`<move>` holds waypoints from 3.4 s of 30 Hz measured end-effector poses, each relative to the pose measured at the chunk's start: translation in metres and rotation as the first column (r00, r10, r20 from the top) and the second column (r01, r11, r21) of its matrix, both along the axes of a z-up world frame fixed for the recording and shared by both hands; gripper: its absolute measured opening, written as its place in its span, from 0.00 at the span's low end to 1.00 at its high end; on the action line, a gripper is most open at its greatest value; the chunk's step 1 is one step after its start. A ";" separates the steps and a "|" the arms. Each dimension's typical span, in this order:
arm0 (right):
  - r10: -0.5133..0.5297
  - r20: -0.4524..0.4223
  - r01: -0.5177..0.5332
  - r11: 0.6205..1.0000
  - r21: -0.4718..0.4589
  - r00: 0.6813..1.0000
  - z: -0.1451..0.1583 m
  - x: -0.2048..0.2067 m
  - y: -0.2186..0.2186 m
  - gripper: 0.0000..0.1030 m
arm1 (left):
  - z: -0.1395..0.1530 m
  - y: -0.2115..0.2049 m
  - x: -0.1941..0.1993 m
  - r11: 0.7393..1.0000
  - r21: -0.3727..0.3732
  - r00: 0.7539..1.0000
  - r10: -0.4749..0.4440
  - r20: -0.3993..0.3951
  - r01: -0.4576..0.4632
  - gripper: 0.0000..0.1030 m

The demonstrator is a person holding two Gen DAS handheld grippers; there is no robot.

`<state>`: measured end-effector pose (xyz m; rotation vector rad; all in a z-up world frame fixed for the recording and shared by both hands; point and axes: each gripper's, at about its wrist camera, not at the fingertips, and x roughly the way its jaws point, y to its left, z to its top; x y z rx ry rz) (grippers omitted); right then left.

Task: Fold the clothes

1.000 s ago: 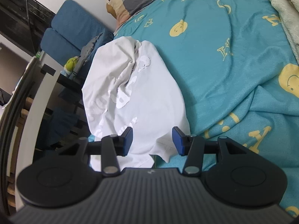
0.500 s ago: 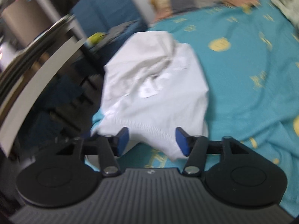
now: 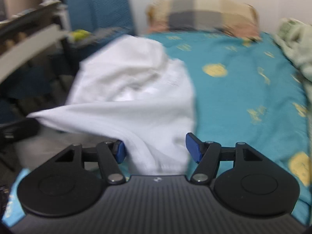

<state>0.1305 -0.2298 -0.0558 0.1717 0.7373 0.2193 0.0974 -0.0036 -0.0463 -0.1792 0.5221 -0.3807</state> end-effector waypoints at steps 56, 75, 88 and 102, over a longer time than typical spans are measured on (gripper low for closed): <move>-0.247 0.306 0.265 0.964 -0.019 0.919 0.115 -0.049 -0.027 0.04 | 0.101 0.015 -0.057 0.904 -0.035 0.892 0.427 0.149 -0.427 0.04; -0.115 0.805 0.230 0.973 -0.027 0.582 0.452 -0.285 -0.008 0.04 | 0.469 0.020 -0.256 0.952 -0.122 0.716 0.292 0.634 -0.281 0.04; -0.153 0.754 0.237 0.972 -0.003 0.639 0.484 -0.282 -0.043 0.04 | 0.516 -0.010 -0.270 0.968 -0.077 0.782 0.238 0.576 -0.238 0.04; -0.248 0.464 0.271 0.962 0.019 0.850 0.295 0.040 -0.101 0.05 | 0.291 -0.044 0.121 0.951 0.103 0.916 0.246 0.318 -0.291 0.05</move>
